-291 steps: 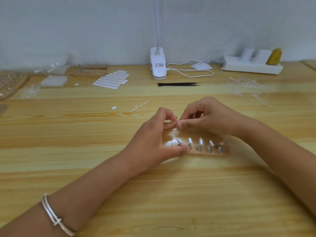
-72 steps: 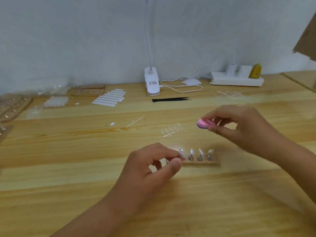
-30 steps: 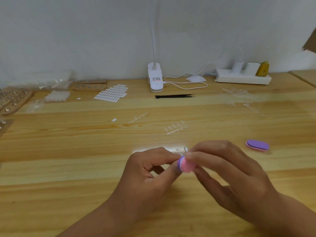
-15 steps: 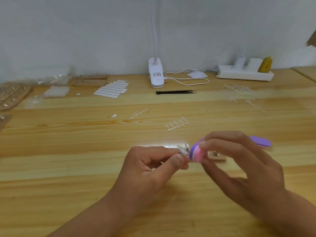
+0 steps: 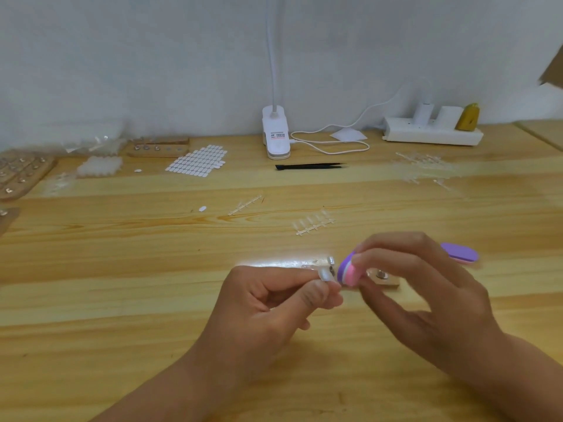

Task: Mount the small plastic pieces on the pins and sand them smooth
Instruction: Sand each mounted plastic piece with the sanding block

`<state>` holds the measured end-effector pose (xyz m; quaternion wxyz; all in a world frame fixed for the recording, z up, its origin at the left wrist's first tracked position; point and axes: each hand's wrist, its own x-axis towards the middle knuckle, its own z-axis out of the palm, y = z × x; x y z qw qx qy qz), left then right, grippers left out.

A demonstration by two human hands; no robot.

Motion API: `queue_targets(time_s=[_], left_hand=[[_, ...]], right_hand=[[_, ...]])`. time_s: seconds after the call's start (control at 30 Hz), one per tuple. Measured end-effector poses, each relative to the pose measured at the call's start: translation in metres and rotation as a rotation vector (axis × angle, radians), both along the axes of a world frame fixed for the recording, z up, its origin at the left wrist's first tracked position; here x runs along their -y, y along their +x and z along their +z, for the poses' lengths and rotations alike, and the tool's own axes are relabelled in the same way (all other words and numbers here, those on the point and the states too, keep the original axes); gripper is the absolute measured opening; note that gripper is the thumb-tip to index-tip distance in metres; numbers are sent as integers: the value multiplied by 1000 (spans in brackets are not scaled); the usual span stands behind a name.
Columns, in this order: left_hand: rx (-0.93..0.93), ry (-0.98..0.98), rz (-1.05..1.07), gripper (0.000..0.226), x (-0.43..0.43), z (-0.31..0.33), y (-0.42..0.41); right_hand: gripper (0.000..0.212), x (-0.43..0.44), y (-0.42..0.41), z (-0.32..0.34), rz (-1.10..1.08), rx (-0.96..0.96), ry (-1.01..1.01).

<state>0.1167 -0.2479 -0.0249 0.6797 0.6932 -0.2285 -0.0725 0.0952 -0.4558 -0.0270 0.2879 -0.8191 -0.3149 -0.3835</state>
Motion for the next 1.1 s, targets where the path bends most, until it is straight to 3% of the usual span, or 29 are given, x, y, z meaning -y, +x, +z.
queue_targets(time_s=[0.43, 0.53, 0.67, 0.83, 0.97, 1.1], left_hand=[[119, 101, 111, 23, 1, 2, 0], [188, 129, 125, 19, 2, 3, -1], [86, 115, 177, 25, -3, 1, 1], [43, 23, 25, 20, -1, 2, 2], [8, -4, 26, 23, -4, 0, 3], [24, -5, -8, 21, -2, 2, 2]], right_hand=[[23, -8, -1, -5, 26, 23, 18], [24, -13, -1, -9, 41, 40, -64], [19, 1, 6, -3, -93, 11, -15], [20, -16, -2, -5, 27, 49, -21], [18, -1, 6, 0, -104, 19, -3], [23, -13, -2, -3, 25, 52, 26]])
